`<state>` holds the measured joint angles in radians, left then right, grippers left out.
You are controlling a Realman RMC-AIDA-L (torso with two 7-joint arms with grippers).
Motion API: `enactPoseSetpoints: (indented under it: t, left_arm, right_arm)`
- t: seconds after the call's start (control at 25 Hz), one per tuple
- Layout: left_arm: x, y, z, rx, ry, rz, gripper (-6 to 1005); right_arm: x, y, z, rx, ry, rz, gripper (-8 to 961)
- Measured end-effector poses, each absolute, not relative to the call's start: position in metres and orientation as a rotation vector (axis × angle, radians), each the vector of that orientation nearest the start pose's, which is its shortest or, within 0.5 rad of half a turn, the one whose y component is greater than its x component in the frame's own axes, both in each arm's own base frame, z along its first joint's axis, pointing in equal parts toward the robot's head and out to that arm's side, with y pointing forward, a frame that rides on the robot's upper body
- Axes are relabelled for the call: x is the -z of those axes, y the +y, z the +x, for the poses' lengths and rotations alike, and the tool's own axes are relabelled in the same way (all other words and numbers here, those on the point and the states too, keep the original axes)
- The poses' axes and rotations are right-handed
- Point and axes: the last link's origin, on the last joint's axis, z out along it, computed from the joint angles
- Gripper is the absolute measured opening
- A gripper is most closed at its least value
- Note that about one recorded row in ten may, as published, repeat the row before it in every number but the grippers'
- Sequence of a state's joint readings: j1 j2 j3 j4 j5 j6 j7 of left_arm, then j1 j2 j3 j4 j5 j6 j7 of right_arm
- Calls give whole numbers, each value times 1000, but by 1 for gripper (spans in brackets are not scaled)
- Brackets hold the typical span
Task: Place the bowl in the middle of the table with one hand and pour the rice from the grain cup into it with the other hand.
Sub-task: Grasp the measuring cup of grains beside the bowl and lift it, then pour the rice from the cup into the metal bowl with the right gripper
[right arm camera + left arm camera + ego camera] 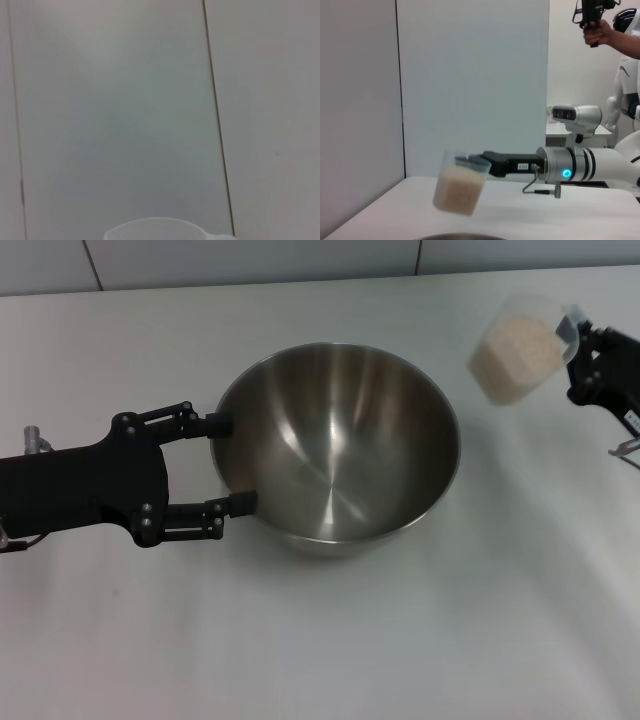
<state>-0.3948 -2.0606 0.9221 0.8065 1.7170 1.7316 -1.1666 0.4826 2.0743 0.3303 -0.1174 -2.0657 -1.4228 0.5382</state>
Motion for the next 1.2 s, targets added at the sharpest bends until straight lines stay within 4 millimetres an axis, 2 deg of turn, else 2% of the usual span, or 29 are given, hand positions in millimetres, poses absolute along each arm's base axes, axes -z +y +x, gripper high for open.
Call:
enactPoseSetpoints:
  t: [0.28, 0.84, 1.12, 1.2]
  left_arm:
    - [-17, 295, -240, 884, -127, -2805, 829]
    - [-16, 295, -241, 889, -142, -2802, 829]
    - [-15, 294, -243, 889, -157, -2795, 828]
    - [-15, 294, -243, 887, -160, -2793, 828]
  right_arm:
    - [-18, 328, 307, -943, 369, -1852, 9]
    - [-12, 351, 285, -842, 203, -2053, 10]
    - [-15, 359, 276, -732, -33, -2070, 9]
    - [-12, 363, 267, -673, -188, -2083, 9]
